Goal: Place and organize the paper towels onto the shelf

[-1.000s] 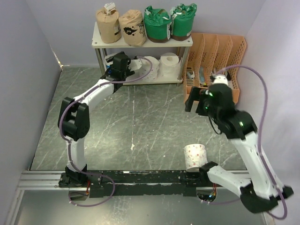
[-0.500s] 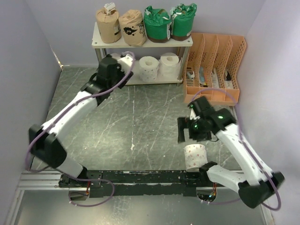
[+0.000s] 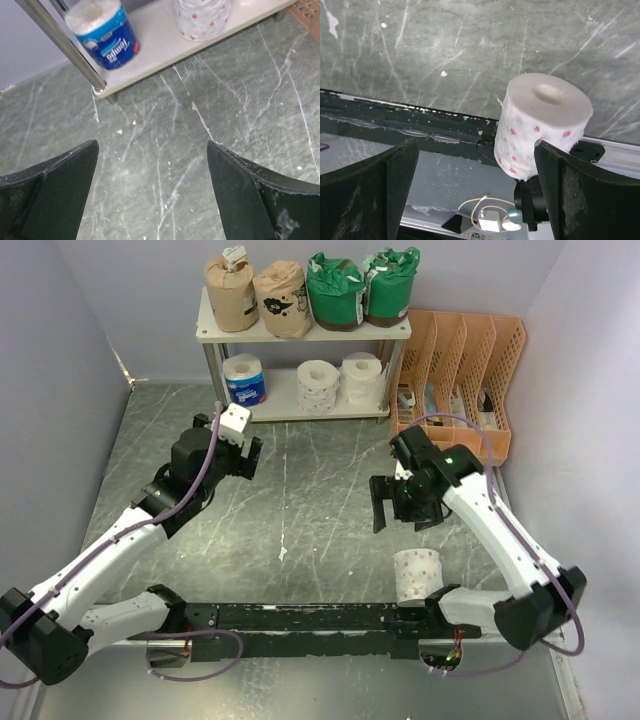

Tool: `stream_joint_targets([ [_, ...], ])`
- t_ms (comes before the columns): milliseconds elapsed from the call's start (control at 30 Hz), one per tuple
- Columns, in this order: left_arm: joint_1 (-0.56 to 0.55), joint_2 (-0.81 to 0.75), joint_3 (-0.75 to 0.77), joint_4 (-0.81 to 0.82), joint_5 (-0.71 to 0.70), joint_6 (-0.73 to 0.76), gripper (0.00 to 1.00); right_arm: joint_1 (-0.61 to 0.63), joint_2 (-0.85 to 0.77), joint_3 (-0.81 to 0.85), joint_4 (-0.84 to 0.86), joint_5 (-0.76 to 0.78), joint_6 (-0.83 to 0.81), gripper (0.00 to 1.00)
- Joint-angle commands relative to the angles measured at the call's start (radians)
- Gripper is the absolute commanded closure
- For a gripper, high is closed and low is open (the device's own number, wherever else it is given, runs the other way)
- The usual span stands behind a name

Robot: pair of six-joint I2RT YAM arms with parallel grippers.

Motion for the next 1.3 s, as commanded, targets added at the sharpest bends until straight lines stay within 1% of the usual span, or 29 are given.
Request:
stream_joint_targets([
  [0,-0.005,0.017,-0.033,0.028,0.008,-0.11,0.0,0.007,0.109,0.011,0.029,0.009,-0.054,0.0],
  [67,-0.005,0.035,-0.029,0.001,0.02,-0.108,0.0,0.008,0.148,-0.011,0.06,0.013,-0.063,0.0],
  [133,-0.005,0.039,-0.033,0.001,0.021,-0.099,0.0,0.008,0.176,-0.024,0.077,0.07,-0.065,0.0],
  [233,-0.005,0.021,-0.055,0.026,0.028,-0.092,0.0,0.008,0.217,-0.025,0.067,0.107,-0.057,0.0],
  [367,-0.005,0.008,-0.074,0.041,0.055,-0.091,0.0,0.008,0.234,-0.044,0.04,0.148,-0.009,0.0],
  [467,-0.005,0.01,-0.077,0.039,0.07,-0.092,0.0,0.008,0.227,-0.059,-0.01,0.194,0.048,0.0],
  [633,-0.005,0.007,-0.079,0.042,0.089,-0.094,0.0,0.008,0.169,-0.176,-0.007,0.2,0.101,0.0],
  [767,-0.005,0.013,-0.077,0.04,0.108,-0.097,0.0,0.008,0.131,-0.249,0.045,0.159,0.107,0.0],
  [800,-0.004,0.014,-0.077,0.039,0.109,-0.097,0.0,0.008,0.126,-0.29,0.055,0.158,0.106,0.0],
  [900,-0.005,0.011,-0.081,0.039,0.112,-0.093,0.0,0.008,0.117,-0.319,0.088,0.171,0.102,0.0],
  [967,-0.005,0.011,-0.085,0.043,0.115,-0.092,0.0,0.008,0.12,-0.309,0.107,0.171,0.102,0.0],
  [1033,-0.006,0.013,-0.087,0.042,0.118,-0.09,0.0,0.01,0.133,-0.27,0.087,0.213,0.113,0.0],
  [1167,-0.008,0.016,-0.092,0.046,0.122,-0.084,0.0,0.009,0.15,-0.081,0.015,0.266,0.118,0.0],
  [1267,-0.008,0.023,-0.087,0.043,0.122,-0.081,0.0,0.01,0.177,-0.025,-0.005,0.294,0.098,0.0],
])
